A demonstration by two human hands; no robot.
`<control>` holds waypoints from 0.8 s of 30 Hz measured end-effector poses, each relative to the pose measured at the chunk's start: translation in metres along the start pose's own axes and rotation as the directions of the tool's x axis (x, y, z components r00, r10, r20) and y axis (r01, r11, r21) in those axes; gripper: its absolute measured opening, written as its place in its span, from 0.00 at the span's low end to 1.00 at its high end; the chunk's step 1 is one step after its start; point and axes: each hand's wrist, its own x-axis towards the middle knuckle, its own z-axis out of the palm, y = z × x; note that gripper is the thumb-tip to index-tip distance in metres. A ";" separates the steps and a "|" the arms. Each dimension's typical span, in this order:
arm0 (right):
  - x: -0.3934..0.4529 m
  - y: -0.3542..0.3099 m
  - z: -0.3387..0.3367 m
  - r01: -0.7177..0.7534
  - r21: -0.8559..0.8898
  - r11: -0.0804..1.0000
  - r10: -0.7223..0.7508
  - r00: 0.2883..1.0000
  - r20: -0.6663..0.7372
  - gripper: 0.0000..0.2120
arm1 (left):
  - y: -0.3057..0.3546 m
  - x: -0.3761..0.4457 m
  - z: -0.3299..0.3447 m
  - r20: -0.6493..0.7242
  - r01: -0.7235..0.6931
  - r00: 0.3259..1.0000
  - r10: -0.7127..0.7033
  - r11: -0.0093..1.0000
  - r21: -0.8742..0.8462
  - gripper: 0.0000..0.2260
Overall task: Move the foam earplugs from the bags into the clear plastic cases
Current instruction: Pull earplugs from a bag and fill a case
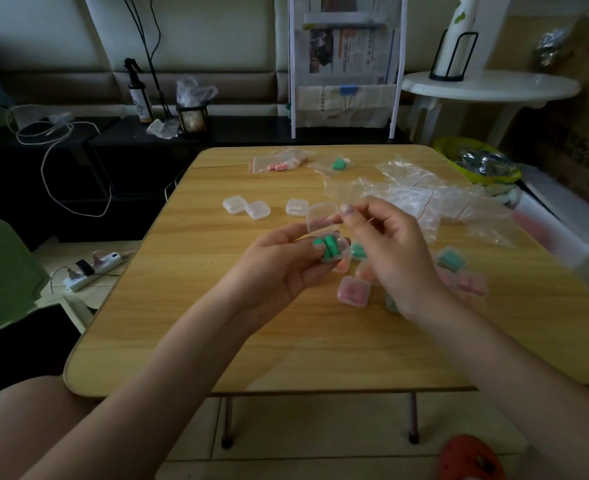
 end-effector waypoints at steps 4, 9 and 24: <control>0.006 0.001 -0.008 0.006 -0.024 1.000 -0.005 0.998 0.059 0.11 | 0.000 0.000 -0.001 -0.011 0.022 1.000 -0.022 1.000 0.020 0.18; 0.004 0.009 -0.009 0.076 -0.091 0.993 -0.058 0.980 0.190 0.11 | 0.006 0.001 0.000 0.004 0.047 0.999 -0.047 0.990 -0.131 0.19; 0.009 0.009 -0.014 0.283 -0.479 0.831 -0.155 0.944 0.290 0.16 | 0.003 0.001 -0.012 -0.178 -0.102 0.882 0.436 0.548 0.830 0.07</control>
